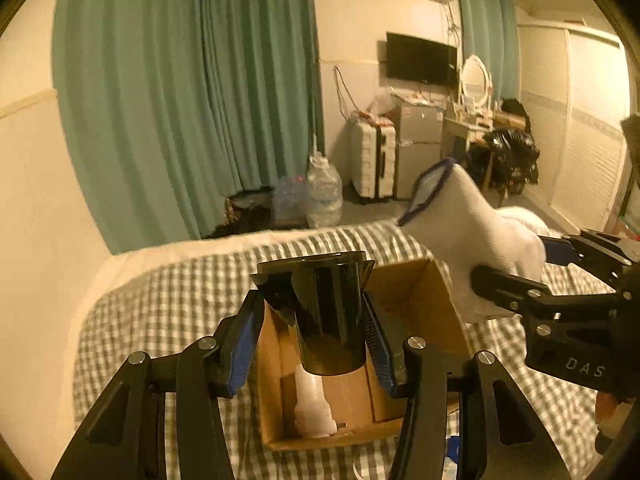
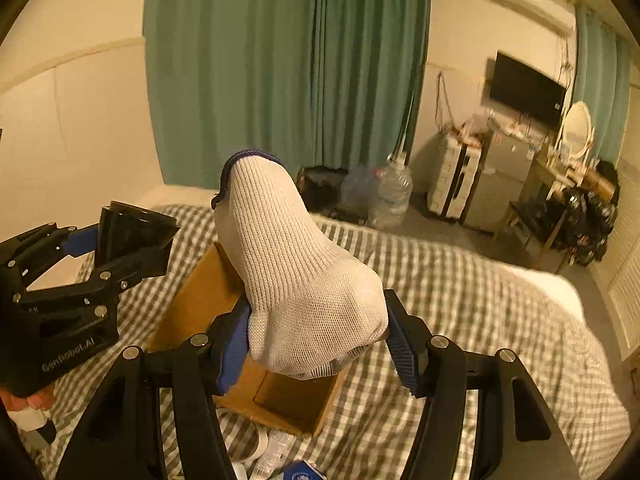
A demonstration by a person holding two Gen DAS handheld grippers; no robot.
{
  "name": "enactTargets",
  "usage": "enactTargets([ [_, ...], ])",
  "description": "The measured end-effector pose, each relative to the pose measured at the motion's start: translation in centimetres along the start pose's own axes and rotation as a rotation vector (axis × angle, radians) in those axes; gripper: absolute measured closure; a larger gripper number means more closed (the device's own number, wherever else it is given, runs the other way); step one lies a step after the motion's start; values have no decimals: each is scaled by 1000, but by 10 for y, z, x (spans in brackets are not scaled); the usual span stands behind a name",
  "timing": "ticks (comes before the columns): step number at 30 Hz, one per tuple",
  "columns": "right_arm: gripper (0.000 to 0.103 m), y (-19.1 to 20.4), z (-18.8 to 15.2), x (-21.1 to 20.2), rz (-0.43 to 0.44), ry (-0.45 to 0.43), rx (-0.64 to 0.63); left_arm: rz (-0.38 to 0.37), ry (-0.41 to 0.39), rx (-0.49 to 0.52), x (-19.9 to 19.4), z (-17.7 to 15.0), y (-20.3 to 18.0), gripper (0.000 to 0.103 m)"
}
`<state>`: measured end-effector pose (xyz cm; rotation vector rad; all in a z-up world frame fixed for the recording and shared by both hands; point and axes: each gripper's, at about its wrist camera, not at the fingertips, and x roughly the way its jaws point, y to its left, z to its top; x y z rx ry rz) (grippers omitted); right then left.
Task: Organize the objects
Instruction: 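Carry the black cup and the sock into the box and open both grippers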
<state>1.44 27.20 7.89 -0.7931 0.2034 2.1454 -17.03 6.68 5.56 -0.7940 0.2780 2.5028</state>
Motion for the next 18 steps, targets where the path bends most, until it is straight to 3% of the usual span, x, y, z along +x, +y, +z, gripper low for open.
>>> enactTargets([
  [8, 43, -3, -19, 76, 57, 120, 22, -35, 99, 31, 71, -29, -9, 53],
  [18, 42, -10, -46, 128, 95, 201, 63, -58, 143, 71, 106, -58, -13, 53],
])
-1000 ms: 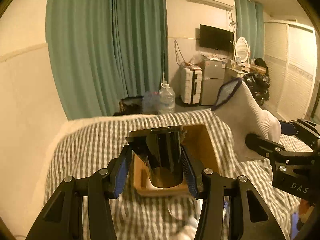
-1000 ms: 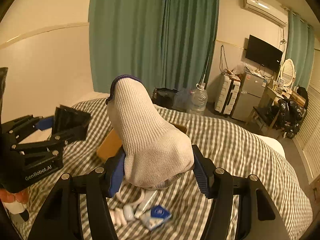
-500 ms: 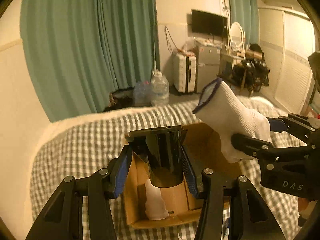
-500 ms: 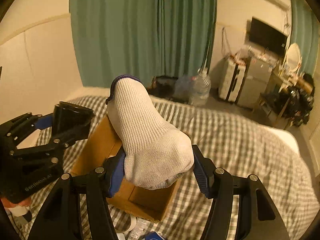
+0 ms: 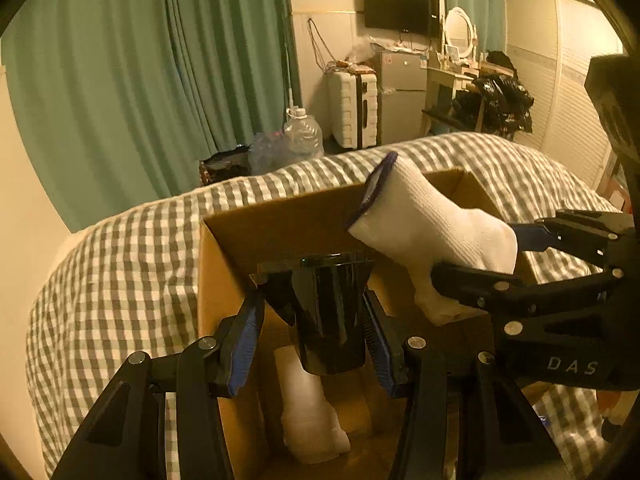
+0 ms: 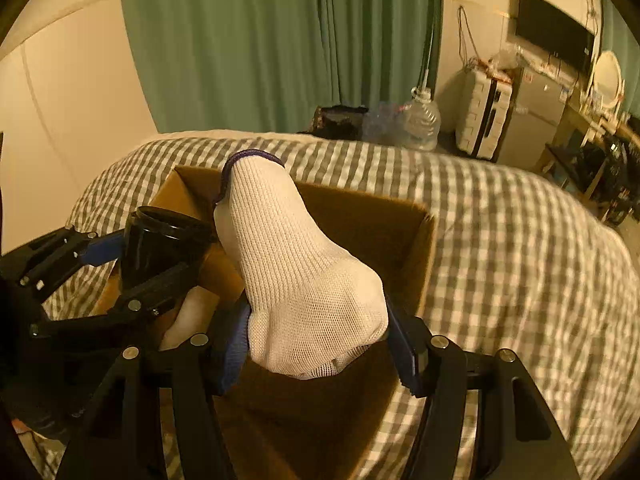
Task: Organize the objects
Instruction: 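Carry the black cup and the sock into the box and open both grippers, then lift both open grippers out of the box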
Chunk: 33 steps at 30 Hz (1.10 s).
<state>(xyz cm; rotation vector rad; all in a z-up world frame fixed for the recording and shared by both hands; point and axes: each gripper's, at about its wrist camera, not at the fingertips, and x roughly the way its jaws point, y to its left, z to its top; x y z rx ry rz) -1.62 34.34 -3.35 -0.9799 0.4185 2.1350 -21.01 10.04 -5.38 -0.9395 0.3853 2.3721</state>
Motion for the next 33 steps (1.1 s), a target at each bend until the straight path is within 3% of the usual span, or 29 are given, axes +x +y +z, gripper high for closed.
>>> enactTargets([
  [8, 36, -4, -2, -2, 46, -26, 17, -19, 23, 13, 9, -6, -12, 49],
  [9, 33, -4, -3, -6, 44, -35, 18, -18, 23, 15, 7, -6, -14, 46],
  [11, 32, -6, -2, -16, 57, -54, 29, 3, 12, 11, -2, -4, -16, 20],
  [13, 21, -8, 1, -31, 65, -83, 51, 16, -18, -2, -16, -3, -17, 16],
  [16, 18, -3, 1, -64, 54, -137, 55, 22, -32, -29, -39, 2, -13, 10],
  [25, 13, 5, 2, -167, 1, -270, 7, 72, -121, -98, -129, 17, -2, 4],
  [33, 10, 22, -8, -227, -21, -313, -16, 127, -136, -116, -187, 6, -6, 1],
])
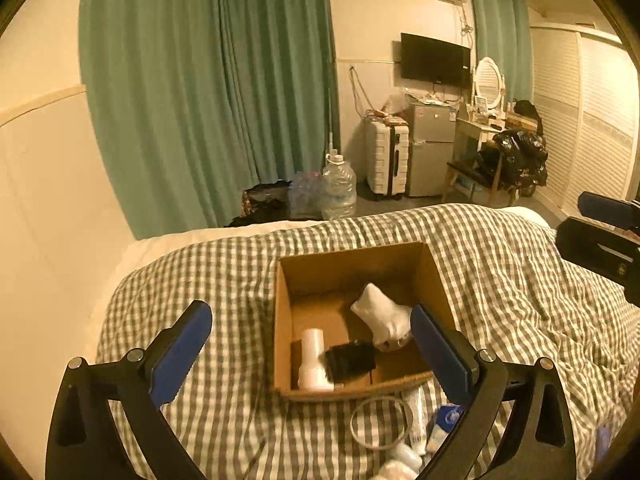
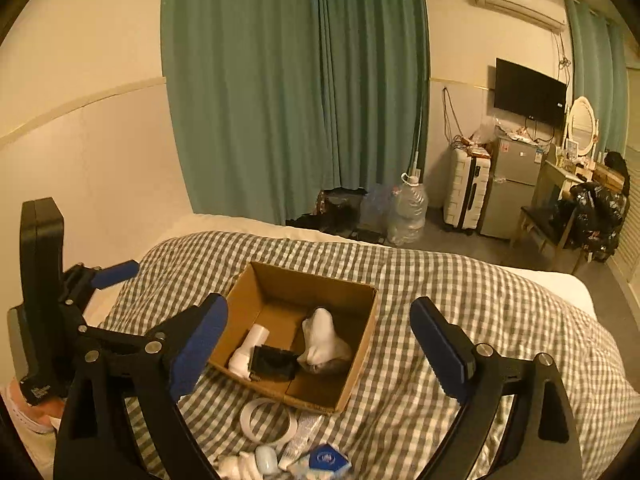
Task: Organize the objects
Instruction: 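Lift both open grippers out of the box, then grasp the white bear figurine with the left gripper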
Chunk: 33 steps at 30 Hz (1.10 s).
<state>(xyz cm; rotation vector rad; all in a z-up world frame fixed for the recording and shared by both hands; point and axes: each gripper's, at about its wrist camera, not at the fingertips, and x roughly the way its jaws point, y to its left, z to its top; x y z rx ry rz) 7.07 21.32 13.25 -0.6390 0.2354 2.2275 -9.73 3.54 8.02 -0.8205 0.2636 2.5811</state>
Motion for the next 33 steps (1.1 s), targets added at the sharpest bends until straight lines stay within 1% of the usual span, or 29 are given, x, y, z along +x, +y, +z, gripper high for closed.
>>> enactTargets([
  [3, 7, 12, -7, -19, 0, -8, -34, 13, 16, -14, -15, -11, 4, 0],
  [7, 7, 23, -19, -36, -13, -15, -83, 52, 39, -51, -28, -31, 8, 0],
  [11, 7, 28, -39, -36, 1, 17, -127, 79, 63, -89, -30, -57, 7, 0],
  [15, 7, 35, -68, -28, 21, 59, -179, 98, 112, -132, -19, -85, 4, 0],
  [18, 7, 34, -90, -13, 63, 119, -190, 125, 158, -142, -3, -106, -2, 0],
  [23, 7, 30, -132, 24, 94, 227, -239, 124, 223, -155, 19, -143, -13, 0],
  [25, 7, 27, -149, 41, 105, 279, -259, 111, 254, -152, 27, -154, -18, 0],
  [28, 7, 23, -169, 59, 102, 330, -293, 87, 290, -147, 37, -168, -26, 0],
  [33, 7, 17, -196, 96, 85, 423, -339, 51, 364, -83, 54, -192, -47, 0],
])
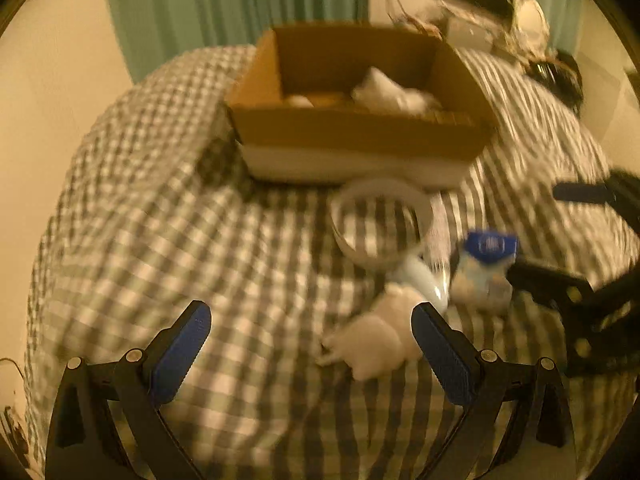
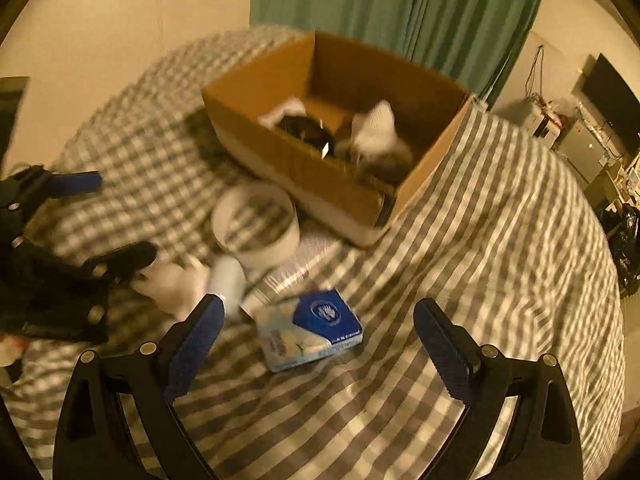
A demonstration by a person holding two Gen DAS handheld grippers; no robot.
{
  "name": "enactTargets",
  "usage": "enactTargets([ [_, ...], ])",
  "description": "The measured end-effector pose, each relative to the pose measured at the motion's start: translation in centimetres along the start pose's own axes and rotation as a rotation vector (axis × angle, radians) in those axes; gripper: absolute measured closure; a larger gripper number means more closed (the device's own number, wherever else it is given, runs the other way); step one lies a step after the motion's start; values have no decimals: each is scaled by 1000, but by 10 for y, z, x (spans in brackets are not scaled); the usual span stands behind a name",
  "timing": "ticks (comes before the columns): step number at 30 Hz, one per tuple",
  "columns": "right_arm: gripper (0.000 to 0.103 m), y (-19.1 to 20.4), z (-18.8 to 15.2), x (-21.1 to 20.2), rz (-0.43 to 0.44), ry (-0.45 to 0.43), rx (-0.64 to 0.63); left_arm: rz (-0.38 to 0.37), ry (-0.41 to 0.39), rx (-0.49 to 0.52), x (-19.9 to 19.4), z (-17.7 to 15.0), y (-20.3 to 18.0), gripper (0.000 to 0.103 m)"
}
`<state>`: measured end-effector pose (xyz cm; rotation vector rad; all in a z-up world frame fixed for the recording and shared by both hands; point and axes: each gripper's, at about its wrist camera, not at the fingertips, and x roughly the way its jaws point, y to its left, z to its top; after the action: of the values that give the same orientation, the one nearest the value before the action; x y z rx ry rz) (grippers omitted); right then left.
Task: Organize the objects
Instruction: 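Grasp the white bear figurine with the left gripper, then grasp the blue tissue pack with the right gripper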
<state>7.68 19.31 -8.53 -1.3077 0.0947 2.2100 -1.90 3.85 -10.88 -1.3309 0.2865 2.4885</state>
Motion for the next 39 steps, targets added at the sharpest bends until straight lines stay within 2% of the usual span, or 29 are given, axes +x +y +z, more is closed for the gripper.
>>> enactTargets([
  [3, 7, -3, -7, 22, 27, 42, 3, -70, 58, 31, 15, -8, -10, 0],
  [5, 8, -5, -10, 33, 50, 79, 25, -60, 73, 56, 24, -12, -16, 0],
  [9, 8, -11, -12, 35, 88, 85, 46, -61, 62, 104, 29, -16, -25, 0],
  [15, 8, -10, -10, 48, 133, 155, 46, -79, 26, 86, 32, -15, -24, 3],
  [18, 8, -6, -8, 56, 146, 195, 19, -127, 20, 94, 33, -14, -25, 28],
  [19, 8, -4, -6, 60, 145, 209, 10, -145, 23, 108, 33, -14, -28, 43],
  [20, 8, -2, -5, 65, 133, 222, 1, -154, 35, 122, 35, -14, -31, 48],
  [24, 8, 0, -2, 72, 117, 244, -6, -138, 61, 124, 33, -14, -29, 48],
  [28, 8, 2, -2, 77, 104, 265, -16, -95, 33, 113, 17, -14, -21, 48],
  [33, 8, 8, -1, 90, 74, 319, -44, -98, 21, 61, 9, -12, -2, 48],
  [36, 15, 10, 0, 98, 33, 353, -53, -100, 23, 51, 8, -13, 1, 48],
  [38, 26, 10, 0, 101, 16, 363, -49, -100, 22, 50, 7, -13, 4, 48],
  [39, 39, 8, 0, 102, 5, 363, -41, -99, 19, 50, 7, -12, 3, 48],
])
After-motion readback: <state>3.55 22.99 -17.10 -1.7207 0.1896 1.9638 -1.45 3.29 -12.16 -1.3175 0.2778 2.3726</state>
